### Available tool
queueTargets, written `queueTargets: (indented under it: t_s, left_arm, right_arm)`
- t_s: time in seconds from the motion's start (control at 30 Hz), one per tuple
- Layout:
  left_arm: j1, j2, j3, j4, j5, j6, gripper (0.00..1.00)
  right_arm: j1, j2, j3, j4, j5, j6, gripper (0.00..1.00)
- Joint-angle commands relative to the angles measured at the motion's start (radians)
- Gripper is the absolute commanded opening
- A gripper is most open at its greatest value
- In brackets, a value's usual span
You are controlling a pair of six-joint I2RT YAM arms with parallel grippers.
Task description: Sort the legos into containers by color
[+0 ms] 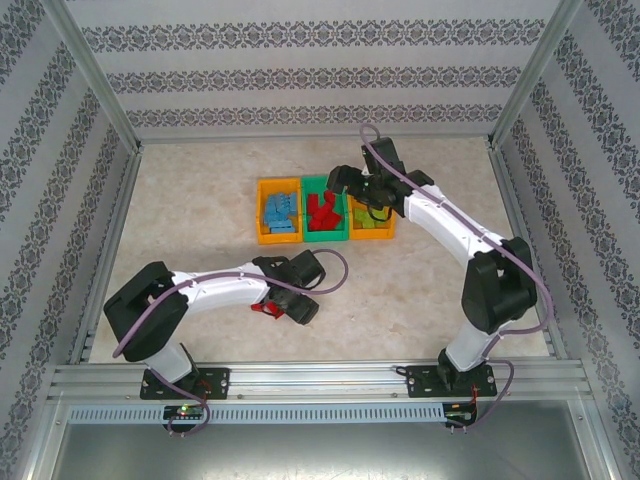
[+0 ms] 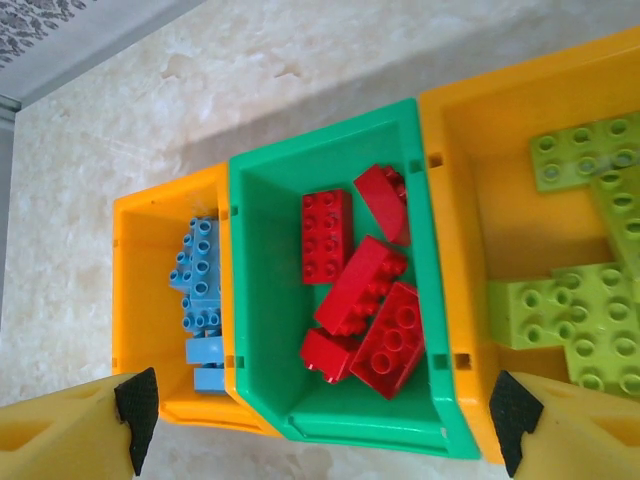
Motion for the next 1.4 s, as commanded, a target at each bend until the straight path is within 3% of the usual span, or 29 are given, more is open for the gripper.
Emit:
queueTargets:
  t_s: [0.0, 0.33, 0.57, 0.7, 0.87, 1.03, 1.2, 1.37]
  left_arm:
    - [-0.018, 0.013, 0.022, -0.043, -0.028, 0.029, 0.60]
    - [-0.018, 0.024, 0.019, -0.041, -0.041, 0.034, 0.37]
    - [-0.018, 0.006, 0.054, -0.039, -0.074, 0.032, 0.29]
    - [-0.002, -0.046, 0.102, -0.063, -0.149, 0.051, 0.28]
    - [0.094, -0.121, 0.174, -0.064, -0.200, 0.087, 0.27]
    - [0.251, -0.127, 0.260, -0.026, -0.192, 0.090, 0.25]
    - [0.371, -0.029, 0.372, -0.008, -0.151, 0.082, 0.24]
    - [0.456, 0.110, 0.480, 0.019, -0.061, 0.021, 0.24]
  right_arm:
    - [-0.018, -0.050, -0.038, 0.019, 0.020, -0.009, 0.89]
    - [-0.047, -0.084, -0.086, 0.023, 0.018, 0.000, 0.90]
    - [-0.049, -0.106, -0.116, 0.016, 0.030, -0.012, 0.90]
    - [-0.034, -0.146, -0.182, 0.014, 0.080, -0.028, 0.90]
    - [0.014, -0.199, -0.289, 0.017, 0.138, -0.057, 0.90]
    - [0.109, -0.248, -0.401, 0.036, 0.246, -0.070, 0.90]
    - [0.225, -0.280, -0.479, 0.049, 0.343, -0.082, 0.91]
    - [0.312, -0.242, -0.509, 0.039, 0.366, 0.046, 0.90]
